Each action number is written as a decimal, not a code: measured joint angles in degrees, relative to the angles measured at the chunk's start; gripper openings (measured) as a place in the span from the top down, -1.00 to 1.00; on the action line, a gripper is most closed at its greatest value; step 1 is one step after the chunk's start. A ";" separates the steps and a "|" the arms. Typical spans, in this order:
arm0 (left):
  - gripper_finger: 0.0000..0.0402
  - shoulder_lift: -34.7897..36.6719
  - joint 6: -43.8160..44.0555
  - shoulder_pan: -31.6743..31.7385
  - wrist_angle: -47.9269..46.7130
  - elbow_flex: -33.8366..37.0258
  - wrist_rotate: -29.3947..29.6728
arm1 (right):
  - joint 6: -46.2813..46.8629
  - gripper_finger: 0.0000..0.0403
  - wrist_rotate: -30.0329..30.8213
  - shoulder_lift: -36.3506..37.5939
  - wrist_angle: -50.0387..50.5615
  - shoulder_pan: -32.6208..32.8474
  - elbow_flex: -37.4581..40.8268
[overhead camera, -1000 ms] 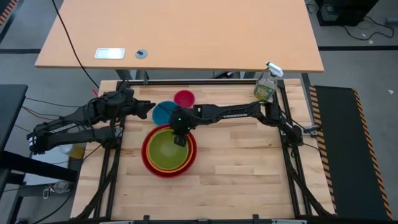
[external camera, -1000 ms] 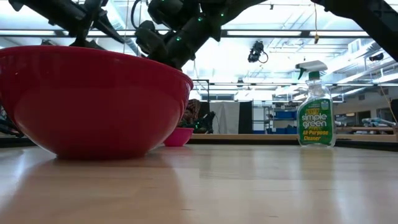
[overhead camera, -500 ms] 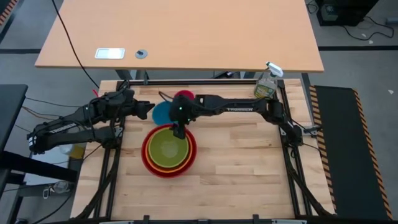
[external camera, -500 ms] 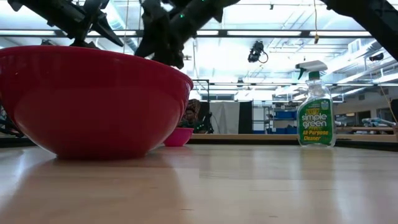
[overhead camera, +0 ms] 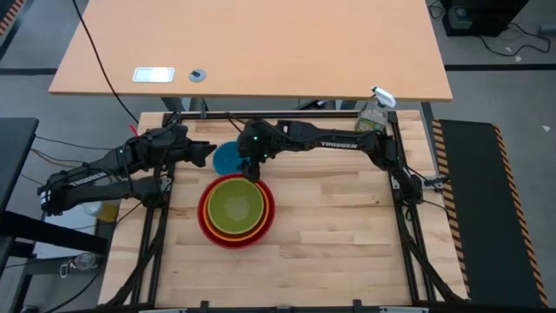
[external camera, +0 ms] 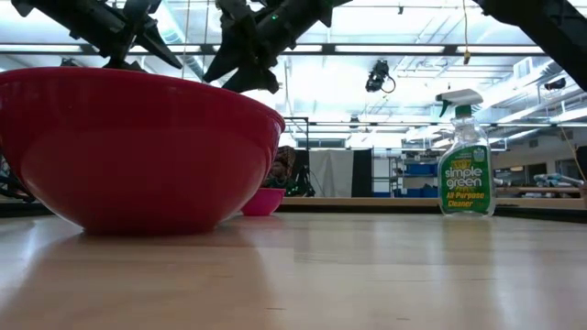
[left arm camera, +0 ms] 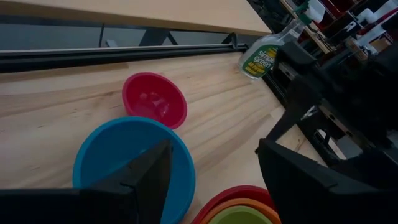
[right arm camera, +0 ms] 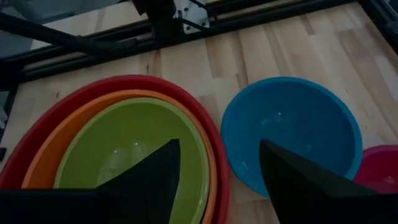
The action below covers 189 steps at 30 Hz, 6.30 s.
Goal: Nest bowls inside each other
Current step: Stack the blue bowl on top of the green bowl
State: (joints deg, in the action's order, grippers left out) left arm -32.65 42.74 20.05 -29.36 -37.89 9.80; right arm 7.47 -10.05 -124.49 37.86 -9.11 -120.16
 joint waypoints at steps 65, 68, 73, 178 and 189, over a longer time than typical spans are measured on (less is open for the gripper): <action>-0.21 -22.39 1.80 4.92 -3.91 -4.94 0.40 | 13.47 -0.07 9.43 32.36 -6.10 -4.89 48.37; -0.21 -24.32 1.84 4.92 -3.85 -4.94 0.40 | 14.92 -0.07 8.70 33.25 -6.71 -3.74 50.02; -0.21 -27.47 2.05 6.71 -3.66 -4.94 0.39 | 16.03 -0.07 9.63 33.42 -8.91 -0.87 50.86; 0.94 -53.85 -15.19 -24.84 -37.12 -31.04 -4.09 | 13.79 -0.08 10.00 38.34 -12.95 -6.14 51.21; 0.59 -57.96 -13.37 -25.16 -36.68 -31.04 1.61 | 15.38 -0.08 10.45 38.34 -13.51 -4.05 51.21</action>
State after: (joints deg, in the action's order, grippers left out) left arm -90.61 29.37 -5.10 -66.05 -68.93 11.41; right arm 22.85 0.40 -86.15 24.35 -13.17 -68.95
